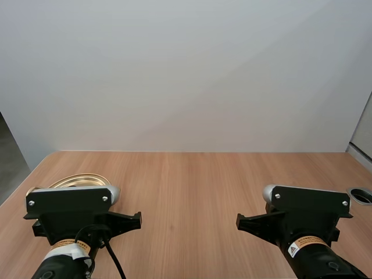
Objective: Open the pot, put the car inside, and close it
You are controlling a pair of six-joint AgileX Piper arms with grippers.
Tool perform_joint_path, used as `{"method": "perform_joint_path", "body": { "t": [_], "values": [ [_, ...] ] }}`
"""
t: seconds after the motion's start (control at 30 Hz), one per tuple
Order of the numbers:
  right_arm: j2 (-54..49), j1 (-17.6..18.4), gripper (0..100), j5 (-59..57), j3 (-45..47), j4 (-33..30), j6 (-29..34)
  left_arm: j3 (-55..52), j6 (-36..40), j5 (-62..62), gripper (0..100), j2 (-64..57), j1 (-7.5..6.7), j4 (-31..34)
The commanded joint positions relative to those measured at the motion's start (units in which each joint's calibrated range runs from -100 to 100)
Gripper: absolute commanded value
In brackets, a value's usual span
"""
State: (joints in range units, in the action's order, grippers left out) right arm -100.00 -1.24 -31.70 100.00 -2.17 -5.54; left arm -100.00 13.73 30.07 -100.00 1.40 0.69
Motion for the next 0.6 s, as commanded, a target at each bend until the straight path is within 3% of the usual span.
{"method": "perform_joint_path", "body": {
  "t": [0.0,0.57],
  "values": [
    [0.0,0.0,0,-0.3,0.0,0.1,0.0,0.0,-0.1,-1.2,0,0.0,-0.01,0.1],
    [0.0,0.0,0,-1.5,0.0,1.1,0.0,0.0,-0.1,-2.2,0,0.0,-0.01,0.1]
  ]
}}
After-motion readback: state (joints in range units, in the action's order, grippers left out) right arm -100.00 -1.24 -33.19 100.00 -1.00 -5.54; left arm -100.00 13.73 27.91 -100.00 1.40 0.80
